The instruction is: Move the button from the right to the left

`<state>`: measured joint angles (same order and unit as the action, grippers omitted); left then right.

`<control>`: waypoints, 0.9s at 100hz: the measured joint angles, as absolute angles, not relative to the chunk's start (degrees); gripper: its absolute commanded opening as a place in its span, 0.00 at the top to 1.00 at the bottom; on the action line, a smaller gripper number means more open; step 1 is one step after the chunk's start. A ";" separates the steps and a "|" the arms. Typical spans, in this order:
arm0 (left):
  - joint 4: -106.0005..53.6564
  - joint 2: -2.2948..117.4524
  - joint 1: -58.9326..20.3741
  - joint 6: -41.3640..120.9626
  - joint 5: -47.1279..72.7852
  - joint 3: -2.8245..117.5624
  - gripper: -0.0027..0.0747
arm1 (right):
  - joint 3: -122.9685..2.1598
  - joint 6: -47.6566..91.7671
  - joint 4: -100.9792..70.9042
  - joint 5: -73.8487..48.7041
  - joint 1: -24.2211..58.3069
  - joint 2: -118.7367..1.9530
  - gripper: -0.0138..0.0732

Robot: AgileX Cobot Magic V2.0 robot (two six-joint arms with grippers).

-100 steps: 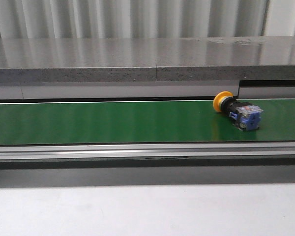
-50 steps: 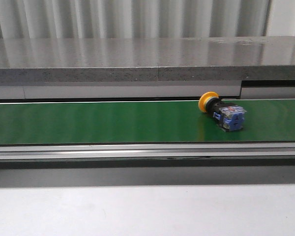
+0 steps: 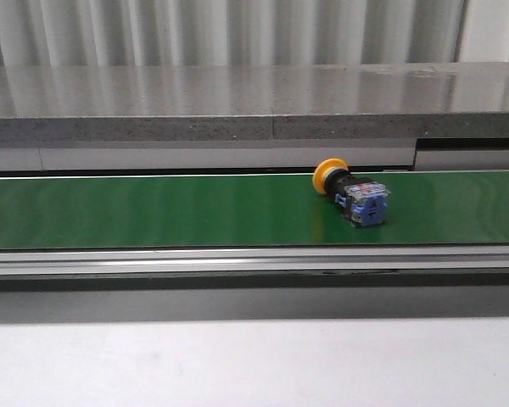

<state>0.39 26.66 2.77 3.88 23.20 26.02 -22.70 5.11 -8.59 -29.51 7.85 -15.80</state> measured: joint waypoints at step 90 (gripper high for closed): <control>-0.83 71.07 -28.63 -5.92 43.45 64.82 0.21 | -22.70 5.18 -8.59 -29.41 7.85 -15.80 0.92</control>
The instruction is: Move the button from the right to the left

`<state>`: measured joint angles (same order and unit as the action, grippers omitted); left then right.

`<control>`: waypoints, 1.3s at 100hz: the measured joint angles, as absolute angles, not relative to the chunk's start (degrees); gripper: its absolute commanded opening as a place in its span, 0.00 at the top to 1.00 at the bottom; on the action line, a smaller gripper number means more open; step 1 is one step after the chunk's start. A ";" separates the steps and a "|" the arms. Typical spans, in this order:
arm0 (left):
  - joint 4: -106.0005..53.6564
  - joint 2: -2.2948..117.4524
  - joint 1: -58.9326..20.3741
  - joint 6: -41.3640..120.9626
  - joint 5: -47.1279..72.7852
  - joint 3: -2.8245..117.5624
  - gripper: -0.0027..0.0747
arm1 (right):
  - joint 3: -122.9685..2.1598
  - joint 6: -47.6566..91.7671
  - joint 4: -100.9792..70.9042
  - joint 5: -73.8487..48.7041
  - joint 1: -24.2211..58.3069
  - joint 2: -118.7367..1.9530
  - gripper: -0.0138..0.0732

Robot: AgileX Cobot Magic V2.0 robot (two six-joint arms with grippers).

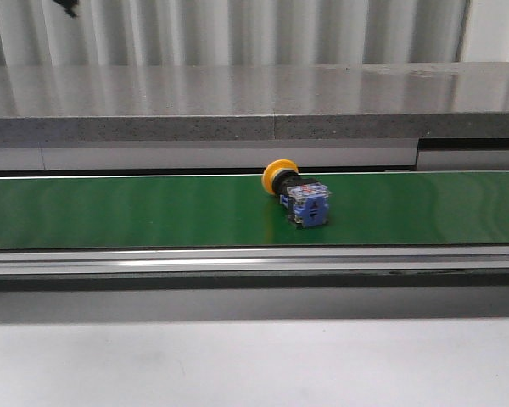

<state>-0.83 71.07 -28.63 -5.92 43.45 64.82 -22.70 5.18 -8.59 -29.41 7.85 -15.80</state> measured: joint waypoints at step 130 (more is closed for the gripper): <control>-2.70 114.24 -37.81 -29.61 60.04 93.45 0.55 | -22.70 5.23 -8.59 -29.41 7.85 -15.80 0.92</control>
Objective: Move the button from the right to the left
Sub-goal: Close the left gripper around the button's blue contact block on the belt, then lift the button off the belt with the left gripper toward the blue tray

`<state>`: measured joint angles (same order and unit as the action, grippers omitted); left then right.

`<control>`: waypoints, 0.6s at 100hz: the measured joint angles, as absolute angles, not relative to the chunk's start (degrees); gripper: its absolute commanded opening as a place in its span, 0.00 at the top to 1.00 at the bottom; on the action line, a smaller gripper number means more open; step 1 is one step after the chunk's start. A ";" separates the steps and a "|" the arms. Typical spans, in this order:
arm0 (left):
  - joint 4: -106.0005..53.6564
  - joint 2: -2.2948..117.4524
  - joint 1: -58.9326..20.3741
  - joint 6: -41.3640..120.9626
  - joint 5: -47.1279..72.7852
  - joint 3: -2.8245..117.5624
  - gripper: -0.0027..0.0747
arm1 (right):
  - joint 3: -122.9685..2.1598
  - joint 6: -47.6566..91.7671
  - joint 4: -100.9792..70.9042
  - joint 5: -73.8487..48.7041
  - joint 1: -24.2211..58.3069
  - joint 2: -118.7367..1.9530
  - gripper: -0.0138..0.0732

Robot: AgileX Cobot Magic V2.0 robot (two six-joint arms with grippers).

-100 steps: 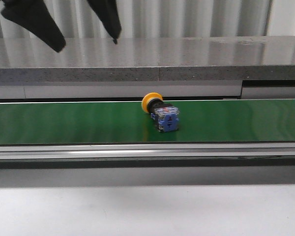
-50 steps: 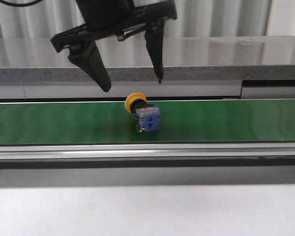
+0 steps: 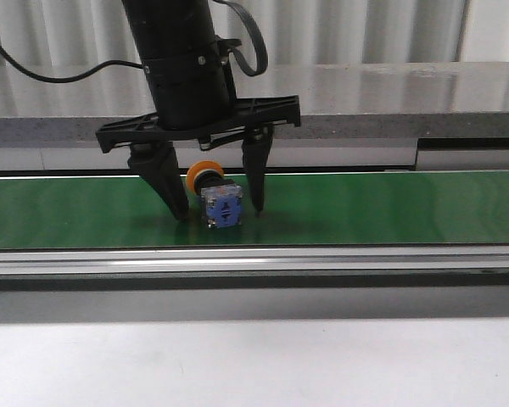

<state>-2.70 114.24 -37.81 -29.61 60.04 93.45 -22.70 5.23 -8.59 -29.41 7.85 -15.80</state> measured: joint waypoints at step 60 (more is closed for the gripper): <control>5.98 104.47 -35.08 -25.69 65.60 93.49 0.95 | -22.70 5.23 -8.66 -29.41 7.85 -15.80 0.92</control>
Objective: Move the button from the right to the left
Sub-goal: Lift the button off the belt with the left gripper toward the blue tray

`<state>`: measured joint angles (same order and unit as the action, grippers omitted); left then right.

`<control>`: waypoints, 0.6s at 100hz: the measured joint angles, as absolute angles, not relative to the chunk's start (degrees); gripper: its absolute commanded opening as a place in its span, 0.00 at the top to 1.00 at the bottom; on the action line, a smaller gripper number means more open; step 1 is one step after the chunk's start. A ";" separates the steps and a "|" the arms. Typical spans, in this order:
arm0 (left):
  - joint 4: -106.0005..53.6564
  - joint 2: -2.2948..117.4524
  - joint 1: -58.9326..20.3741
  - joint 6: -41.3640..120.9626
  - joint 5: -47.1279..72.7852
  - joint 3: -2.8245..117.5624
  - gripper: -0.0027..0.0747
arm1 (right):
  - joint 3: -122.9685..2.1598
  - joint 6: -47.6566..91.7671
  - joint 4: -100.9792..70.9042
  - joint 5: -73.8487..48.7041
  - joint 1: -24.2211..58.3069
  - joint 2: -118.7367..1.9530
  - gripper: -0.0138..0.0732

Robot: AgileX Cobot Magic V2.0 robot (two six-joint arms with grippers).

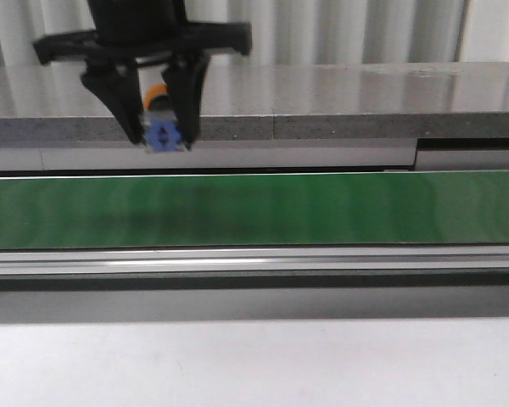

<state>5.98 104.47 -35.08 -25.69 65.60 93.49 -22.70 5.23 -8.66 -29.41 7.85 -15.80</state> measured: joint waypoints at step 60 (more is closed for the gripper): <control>4.01 98.90 -6.20 -1.52 71.20 93.49 0.95 | -22.70 5.23 -8.66 -29.41 7.85 -15.80 0.92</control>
